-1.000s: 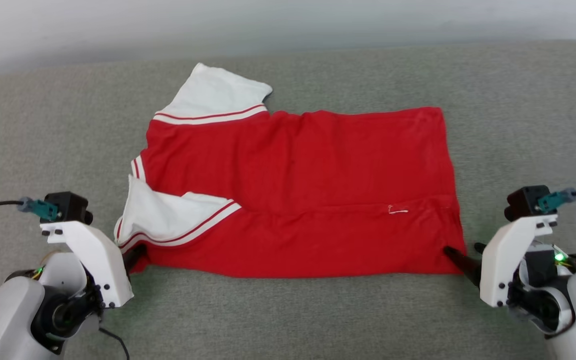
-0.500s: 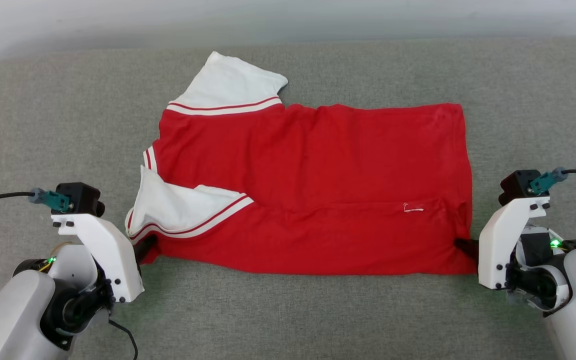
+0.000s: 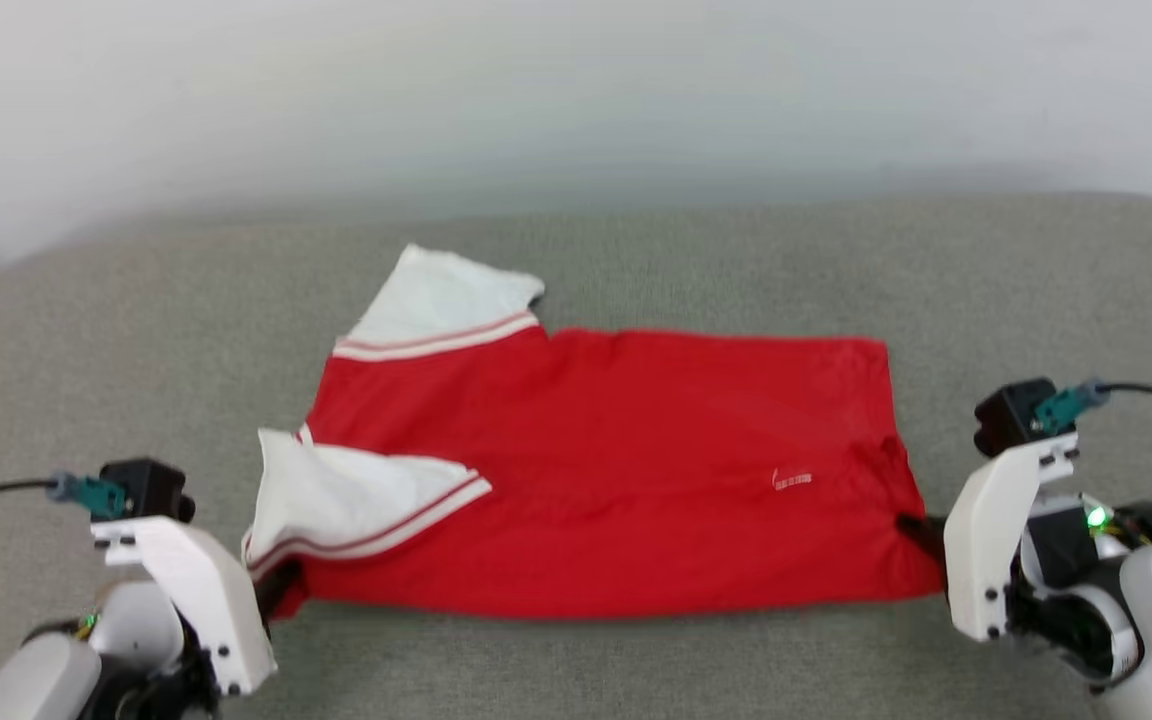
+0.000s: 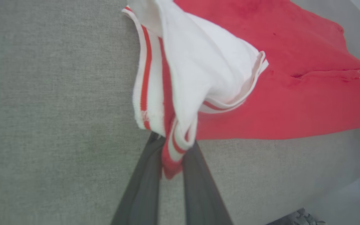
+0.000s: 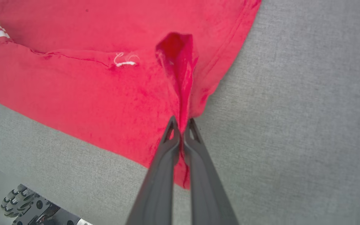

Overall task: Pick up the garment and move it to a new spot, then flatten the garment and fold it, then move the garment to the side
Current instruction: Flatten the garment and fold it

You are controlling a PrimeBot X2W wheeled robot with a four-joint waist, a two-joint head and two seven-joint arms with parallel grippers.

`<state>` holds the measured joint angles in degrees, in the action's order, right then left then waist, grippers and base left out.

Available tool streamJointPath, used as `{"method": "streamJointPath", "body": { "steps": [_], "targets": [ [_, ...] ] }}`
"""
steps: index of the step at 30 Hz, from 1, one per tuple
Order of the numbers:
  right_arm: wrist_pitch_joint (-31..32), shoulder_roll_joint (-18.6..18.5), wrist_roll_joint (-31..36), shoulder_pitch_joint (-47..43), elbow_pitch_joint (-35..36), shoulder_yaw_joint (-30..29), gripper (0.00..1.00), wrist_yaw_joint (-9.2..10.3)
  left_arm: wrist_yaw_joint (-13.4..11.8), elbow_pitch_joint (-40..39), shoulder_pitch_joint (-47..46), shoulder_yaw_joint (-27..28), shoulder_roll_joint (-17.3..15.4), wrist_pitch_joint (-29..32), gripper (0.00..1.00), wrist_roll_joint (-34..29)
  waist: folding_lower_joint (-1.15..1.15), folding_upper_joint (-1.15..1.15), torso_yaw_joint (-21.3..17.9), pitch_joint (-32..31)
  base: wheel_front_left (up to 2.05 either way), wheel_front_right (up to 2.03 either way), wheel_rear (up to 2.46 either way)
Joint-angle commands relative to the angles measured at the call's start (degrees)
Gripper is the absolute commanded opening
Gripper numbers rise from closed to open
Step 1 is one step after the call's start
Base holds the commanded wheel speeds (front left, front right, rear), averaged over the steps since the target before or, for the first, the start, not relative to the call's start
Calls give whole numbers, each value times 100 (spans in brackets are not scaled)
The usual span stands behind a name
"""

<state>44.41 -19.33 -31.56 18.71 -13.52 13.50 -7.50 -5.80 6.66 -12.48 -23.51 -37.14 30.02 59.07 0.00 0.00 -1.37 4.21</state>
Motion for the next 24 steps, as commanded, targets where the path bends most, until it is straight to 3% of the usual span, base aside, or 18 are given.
{"method": "streamJointPath", "body": {
  "steps": [1, 5, 10, 11, 12, 13, 19, 24],
  "targets": [
    [40, -34, 5, -211, 82, 0, 0, 2, -63, -86, 223, 37, -34, -26, 0, 55, 0, 0, 17, -328, 0, 0, 0],
    [149, 3, 24, -668, 279, -125, 0, 2, -220, -218, 774, 79, -77, -46, 0, 222, 0, 0, 38, -485, 0, 0, 0],
    [-31, 158, 174, -1227, 210, -398, 0, 2, -194, -118, 1148, 31, 150, -80, 0, 447, 0, 0, 67, -467, 0, 0, 0],
    [-105, 220, 190, -1312, 167, -454, 5, 2, -182, -46, 1148, 50, 180, -147, 0, 446, 0, 0, 70, -452, 0, 0, 0],
    [-216, 273, 226, -1353, 151, -498, 42, 2, -181, 35, 1120, 67, 234, -206, 41, 446, 0, 0, 68, -437, 0, 0, 0],
    [-326, 305, 258, -1395, 130, -525, 100, 2, -156, 115, 1097, 49, 279, -212, 100, 465, 0, 0, 61, -423, 0, 0, 0],
    [-1427, 429, 423, -1466, 389, -597, 100, 2, -69, 230, 760, 109, 234, -485, 100, 242, 0, 0, -68, -352, 0, 0, 0],
    [-2460, 582, 792, -1260, 794, -792, 100, 2, -170, 99, 265, 318, 88, -837, 100, -69, 0, 0, -252, -136, 0, 0, 0]
  ]
}}
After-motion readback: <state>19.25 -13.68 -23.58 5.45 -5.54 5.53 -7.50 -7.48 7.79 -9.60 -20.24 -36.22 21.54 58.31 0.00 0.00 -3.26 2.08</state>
